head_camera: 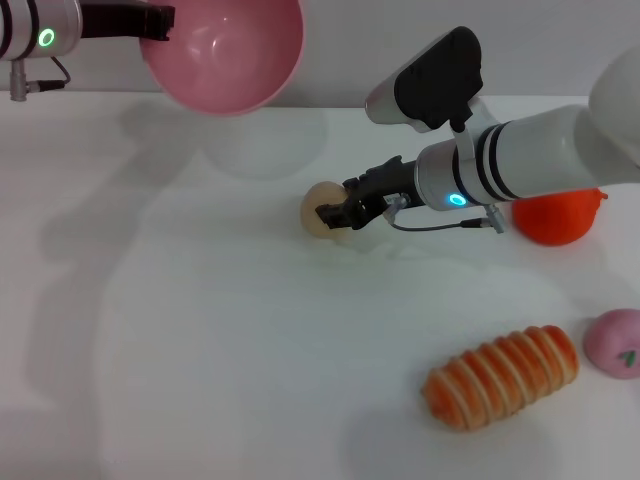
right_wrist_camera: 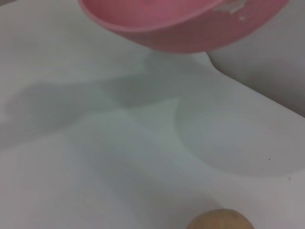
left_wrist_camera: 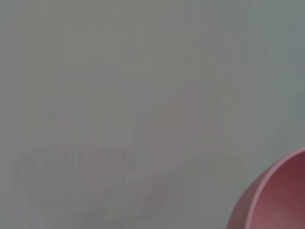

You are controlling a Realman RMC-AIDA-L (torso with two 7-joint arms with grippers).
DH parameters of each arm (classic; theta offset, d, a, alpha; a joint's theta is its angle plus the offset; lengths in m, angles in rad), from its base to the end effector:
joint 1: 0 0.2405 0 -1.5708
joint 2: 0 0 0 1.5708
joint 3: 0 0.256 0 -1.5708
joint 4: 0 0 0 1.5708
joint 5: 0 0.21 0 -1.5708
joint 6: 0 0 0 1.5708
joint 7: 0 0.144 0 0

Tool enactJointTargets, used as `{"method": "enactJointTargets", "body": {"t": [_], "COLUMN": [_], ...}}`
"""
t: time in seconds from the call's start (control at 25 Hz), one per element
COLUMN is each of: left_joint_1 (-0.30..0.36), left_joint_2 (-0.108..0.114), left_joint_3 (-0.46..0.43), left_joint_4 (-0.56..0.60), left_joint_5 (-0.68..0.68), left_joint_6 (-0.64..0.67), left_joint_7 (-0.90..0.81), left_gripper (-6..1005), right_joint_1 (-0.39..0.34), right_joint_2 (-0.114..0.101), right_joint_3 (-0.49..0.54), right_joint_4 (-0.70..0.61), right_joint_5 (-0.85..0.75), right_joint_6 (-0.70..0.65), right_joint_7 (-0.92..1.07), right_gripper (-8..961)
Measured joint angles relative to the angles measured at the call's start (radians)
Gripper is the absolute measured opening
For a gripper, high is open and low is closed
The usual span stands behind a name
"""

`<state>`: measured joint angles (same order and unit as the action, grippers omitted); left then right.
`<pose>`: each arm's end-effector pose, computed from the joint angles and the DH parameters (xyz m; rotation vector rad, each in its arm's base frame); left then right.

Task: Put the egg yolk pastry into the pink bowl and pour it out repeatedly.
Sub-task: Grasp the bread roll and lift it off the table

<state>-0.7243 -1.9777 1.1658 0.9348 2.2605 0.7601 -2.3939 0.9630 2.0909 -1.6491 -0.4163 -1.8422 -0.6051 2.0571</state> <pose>-0.1926 0.4750 0.0585 -2.1099 -0.8727 -0.2806 0.1681 0.4276 -0.1163 -2.5755 0.7110 -0.0010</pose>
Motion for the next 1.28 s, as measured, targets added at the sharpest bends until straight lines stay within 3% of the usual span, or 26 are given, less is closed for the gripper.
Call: {"method": "enactJointTargets", "body": {"t": [0.28,0.76,0.96,1.28], "left_joint_1": [0.001,0.002,0.002,0.007], "left_joint_2": [-0.007,-0.015,-0.015,-0.015], "left_joint_3": [0.000,0.000,0.000,0.000], "left_joint_4": [0.009,0.016,0.016,0.019], "left_joint_5": [0.001,0.001,0.001,0.001], "left_joint_6": [0.007,0.009,0.008,0.006], "left_joint_7": [-0.004,-0.003,-0.003,-0.005], "left_gripper": [87,88,89,90], "right_joint_1": [0.038,0.033,0.030,0.028], "right_joint_2": [0.000,0.000,0.000,-0.002], "right_joint_3": [0.001,0.003,0.006,0.001], "right_joint_4": [0.059,0.057,0.052,0.045], "right_joint_5": [0.000,0.000,0.000,-0.003], "right_joint_6": [0.004,0.006,0.007,0.007], "right_joint_7": [0.001,0.000,0.000,-0.003], "right_gripper": [545,545,376,250]}}
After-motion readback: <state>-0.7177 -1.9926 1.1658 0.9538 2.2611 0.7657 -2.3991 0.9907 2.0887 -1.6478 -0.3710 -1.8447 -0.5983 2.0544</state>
